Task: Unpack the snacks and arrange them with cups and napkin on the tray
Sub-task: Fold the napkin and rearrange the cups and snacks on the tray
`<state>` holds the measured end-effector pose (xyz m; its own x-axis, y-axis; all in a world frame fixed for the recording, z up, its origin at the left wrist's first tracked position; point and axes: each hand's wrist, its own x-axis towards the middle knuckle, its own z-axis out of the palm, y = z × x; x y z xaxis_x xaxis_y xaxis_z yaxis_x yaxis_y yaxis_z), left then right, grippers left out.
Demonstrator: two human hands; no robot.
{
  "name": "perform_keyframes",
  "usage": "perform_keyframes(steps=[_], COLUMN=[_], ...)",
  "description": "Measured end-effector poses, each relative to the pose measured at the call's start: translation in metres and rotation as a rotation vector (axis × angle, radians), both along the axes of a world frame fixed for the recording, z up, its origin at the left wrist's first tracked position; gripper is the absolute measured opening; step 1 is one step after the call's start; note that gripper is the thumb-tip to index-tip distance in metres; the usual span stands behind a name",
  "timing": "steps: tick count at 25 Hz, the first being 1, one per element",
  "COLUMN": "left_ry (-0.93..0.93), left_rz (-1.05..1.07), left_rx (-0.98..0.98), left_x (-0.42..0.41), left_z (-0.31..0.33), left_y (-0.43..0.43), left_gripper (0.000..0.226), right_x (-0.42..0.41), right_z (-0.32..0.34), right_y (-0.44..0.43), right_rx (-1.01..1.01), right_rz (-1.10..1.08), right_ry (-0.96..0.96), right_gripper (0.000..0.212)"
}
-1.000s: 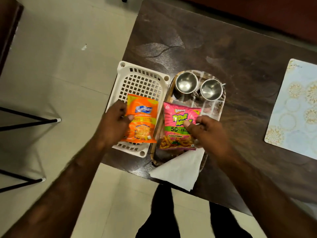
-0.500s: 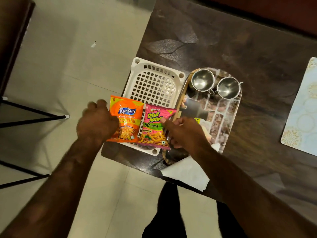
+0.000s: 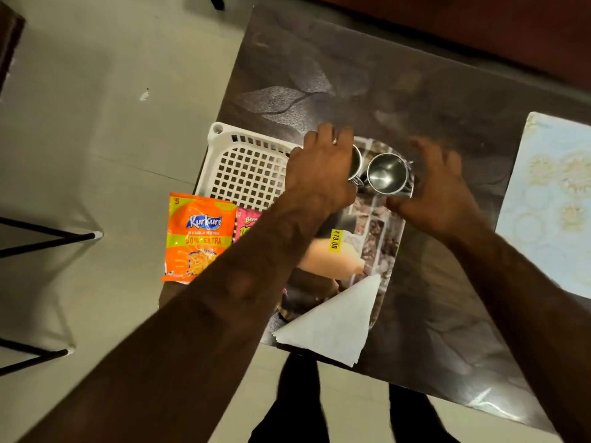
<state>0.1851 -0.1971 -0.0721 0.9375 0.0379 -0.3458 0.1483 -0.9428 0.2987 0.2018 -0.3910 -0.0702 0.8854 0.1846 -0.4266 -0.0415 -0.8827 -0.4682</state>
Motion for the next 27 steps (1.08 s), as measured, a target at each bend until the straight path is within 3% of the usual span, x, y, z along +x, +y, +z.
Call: perform_keyframes(steps=[3,6,11,16,21,27], left_ry=[0.015,0.009,-0.097,-0.051,-0.030,-0.033], left_rz=[-0.024,-0.011,0.154,0.354,0.408,0.445], left_rx=[0.061,-0.041,-0.143,-0.026,-0.040,-0.065], left_x=[0.007,-0.001,-0.032,-0.057,-0.064,-0.066], left_z=[-0.009,-0.004,0.021,0.020,-0.006,-0.021], left_y=[0.000,0.007,0.061,0.133,0.149,0.147], left_gripper=[0.082,0.079,0.071,0.072,0.075,0.073], right_x=[0.007,0.000,-0.011,-0.025,-0.022,-0.016], right_z=[-0.004,-0.005,0.016,0.024,0.002,-0.017], right_y=[0.016,0.019,0.022,0.090,0.149,0.162], right_rx=[-0.082,-0.122,0.042,0.143,-0.044,-0.157], right_rz=[0.067,0.092,0.087,0.346,0.620,0.662], right_ry=[-0.004,-0.045,-0.162,-0.153,-0.204,-0.142], right_gripper=[0.084,0.078,0.077,0.080,0.077,0.077])
